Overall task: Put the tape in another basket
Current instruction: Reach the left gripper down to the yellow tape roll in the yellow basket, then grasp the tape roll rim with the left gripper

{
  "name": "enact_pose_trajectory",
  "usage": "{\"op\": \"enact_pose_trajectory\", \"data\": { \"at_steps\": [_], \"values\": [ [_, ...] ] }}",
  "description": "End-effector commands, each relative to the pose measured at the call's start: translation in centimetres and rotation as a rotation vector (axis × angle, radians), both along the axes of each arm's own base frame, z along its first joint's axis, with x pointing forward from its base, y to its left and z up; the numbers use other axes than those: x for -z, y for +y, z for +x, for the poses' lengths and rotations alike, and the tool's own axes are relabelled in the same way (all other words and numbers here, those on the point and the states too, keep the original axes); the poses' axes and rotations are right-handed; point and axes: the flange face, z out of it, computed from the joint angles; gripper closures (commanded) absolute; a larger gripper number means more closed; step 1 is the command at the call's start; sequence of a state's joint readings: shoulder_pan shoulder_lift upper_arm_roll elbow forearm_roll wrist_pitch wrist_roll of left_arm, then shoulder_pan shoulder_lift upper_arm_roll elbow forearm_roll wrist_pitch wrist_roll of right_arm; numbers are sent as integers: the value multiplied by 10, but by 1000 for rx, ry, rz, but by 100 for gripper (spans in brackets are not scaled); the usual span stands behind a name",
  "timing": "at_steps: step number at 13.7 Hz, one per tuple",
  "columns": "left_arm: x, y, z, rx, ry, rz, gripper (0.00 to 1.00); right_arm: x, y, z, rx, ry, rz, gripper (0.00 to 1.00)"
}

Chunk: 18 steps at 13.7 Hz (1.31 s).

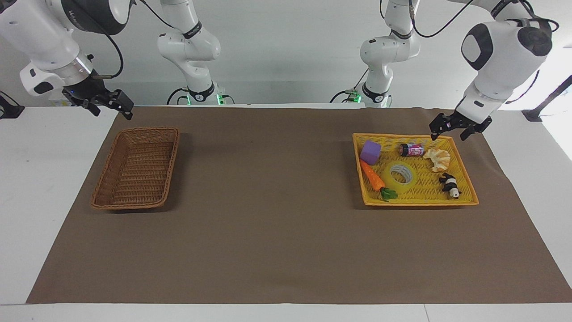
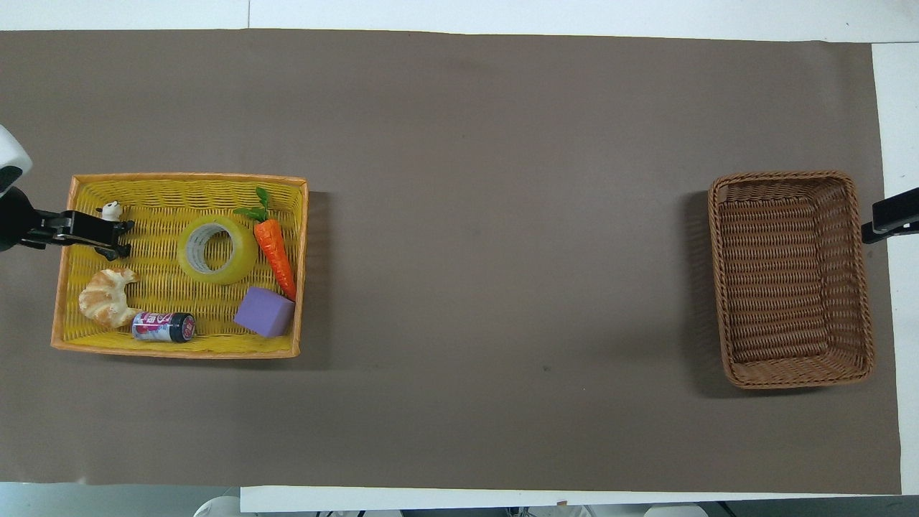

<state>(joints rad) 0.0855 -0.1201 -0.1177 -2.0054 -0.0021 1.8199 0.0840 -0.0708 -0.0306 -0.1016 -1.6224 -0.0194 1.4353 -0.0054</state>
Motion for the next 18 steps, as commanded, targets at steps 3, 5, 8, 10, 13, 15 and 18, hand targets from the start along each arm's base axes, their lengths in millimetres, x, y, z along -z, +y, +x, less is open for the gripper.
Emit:
{"op": "enact_pose_trajectory", "data": {
  "at_steps": [3, 5, 8, 10, 13, 15, 18],
  "values": [
    [66, -10, -3, -154, -25, 5, 18, -2, 0, -7, -19, -1, 9, 0],
    [93, -25, 3, -163, -28, 1, 19, -2, 0, -7, -19, -1, 9, 0],
    [119, -32, 8, -211, -15, 1, 31, -2, 0, -7, -19, -1, 9, 0],
    [127, -30, 9, -211, -5, 1, 31, -2, 0, -7, -19, -1, 9, 0],
    [150, -28, 7, -214, -12, -3, 32, -2, 0, -7, -19, -1, 9, 0],
    [168, -31, -4, -217, 24, 5, 32, -2, 0, -7, -19, -1, 9, 0],
    [185, -29, -15, -217, 23, 4, 32, -2, 1, -7, -21, -1, 9, 0]
  ]
}}
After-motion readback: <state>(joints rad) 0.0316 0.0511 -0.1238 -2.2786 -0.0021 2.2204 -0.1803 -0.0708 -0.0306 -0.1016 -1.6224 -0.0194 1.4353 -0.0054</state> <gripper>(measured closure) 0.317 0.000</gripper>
